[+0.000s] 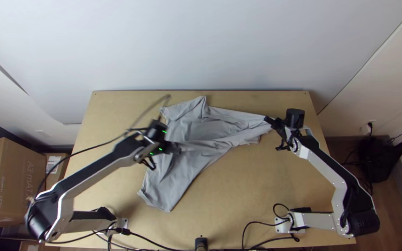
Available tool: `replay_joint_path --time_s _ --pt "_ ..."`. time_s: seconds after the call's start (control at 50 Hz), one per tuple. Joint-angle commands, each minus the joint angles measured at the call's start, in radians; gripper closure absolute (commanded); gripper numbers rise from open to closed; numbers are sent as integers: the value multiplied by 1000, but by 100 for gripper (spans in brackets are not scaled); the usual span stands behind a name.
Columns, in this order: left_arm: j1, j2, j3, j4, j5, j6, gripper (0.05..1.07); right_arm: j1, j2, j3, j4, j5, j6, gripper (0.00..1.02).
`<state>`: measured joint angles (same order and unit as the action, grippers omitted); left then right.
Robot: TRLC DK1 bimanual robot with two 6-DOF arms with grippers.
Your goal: Fold the t-shirt
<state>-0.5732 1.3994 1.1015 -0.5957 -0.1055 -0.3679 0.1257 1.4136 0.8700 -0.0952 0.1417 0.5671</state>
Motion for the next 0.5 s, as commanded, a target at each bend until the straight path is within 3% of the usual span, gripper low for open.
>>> replay_joint_path --time_s 0.0,0.28,0.48 --pt "141 -125 -25 -16 53 67 105 -31 -76 6 -63 -22 -26 100" --pt "475 -281 -9 -30 112 257 105 -77 -116 138 -205 -65 -24 100" --pt "582 -359 70 -55 136 333 105 -77 -97 340 -304 -65 -19 100"
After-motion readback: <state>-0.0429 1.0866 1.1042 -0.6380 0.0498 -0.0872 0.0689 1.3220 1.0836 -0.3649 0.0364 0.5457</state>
